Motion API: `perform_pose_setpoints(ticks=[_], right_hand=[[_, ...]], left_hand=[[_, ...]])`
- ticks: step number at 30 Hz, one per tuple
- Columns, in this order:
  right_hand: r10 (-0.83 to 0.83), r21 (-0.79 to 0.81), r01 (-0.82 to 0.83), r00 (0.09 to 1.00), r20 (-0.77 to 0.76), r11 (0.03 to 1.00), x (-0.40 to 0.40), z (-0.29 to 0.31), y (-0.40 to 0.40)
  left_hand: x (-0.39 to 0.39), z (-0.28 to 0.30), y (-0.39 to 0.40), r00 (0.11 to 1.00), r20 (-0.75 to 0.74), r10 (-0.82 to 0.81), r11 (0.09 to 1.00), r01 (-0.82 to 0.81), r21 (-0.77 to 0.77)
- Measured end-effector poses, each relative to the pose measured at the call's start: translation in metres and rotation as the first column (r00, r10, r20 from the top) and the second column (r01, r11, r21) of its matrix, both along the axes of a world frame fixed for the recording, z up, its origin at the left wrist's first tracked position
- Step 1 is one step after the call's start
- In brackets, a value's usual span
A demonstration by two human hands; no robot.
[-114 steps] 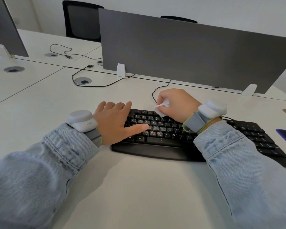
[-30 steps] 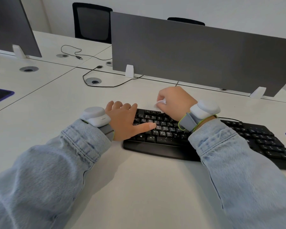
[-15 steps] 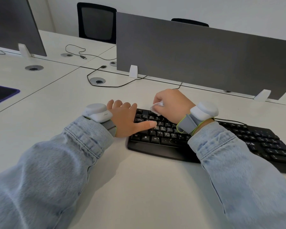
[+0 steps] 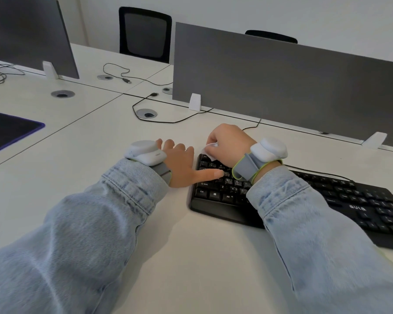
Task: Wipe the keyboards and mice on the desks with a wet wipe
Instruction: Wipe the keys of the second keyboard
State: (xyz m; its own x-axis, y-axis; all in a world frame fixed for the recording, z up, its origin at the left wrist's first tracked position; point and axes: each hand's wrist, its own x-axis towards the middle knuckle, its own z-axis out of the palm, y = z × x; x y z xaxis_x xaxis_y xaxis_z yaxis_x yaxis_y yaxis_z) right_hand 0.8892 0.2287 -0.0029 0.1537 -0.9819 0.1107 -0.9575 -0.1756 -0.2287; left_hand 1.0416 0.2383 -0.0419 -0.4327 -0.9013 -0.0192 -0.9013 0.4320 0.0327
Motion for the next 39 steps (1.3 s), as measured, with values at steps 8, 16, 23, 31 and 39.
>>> perform_pose_setpoints(ticks=[8, 16, 23, 31, 39], right_hand=[[0.138, 0.027, -0.139, 0.990, 0.027, 0.990, 0.004, 0.004, 0.005], [0.133, 0.074, -0.127, 0.987, -0.089, 0.989, -0.013, 0.014, 0.014], [-0.007, -0.084, -0.002, 0.995, -0.104, 0.996, -0.022, 0.022, 0.012], [0.090, 0.063, -0.083, 0.990, -0.111, 0.995, -0.014, 0.012, 0.013], [0.070, 0.010, -0.069, 0.991, -0.111, 0.998, -0.012, 0.009, 0.011]], left_hand=[[-0.001, -0.002, -0.001, 1.000, 0.008, -0.006, 1.000, 0.006, 0.001], [-0.001, -0.003, 0.001, 1.000, 0.005, -0.025, 0.999, 0.025, -0.029], [-0.002, -0.006, 0.000, 0.999, -0.017, -0.038, 0.998, 0.037, -0.057], [-0.002, -0.003, 0.003, 0.999, -0.009, -0.045, 0.998, 0.044, -0.051], [-0.002, -0.001, 0.002, 0.998, -0.016, -0.056, 0.998, 0.055, -0.037]])
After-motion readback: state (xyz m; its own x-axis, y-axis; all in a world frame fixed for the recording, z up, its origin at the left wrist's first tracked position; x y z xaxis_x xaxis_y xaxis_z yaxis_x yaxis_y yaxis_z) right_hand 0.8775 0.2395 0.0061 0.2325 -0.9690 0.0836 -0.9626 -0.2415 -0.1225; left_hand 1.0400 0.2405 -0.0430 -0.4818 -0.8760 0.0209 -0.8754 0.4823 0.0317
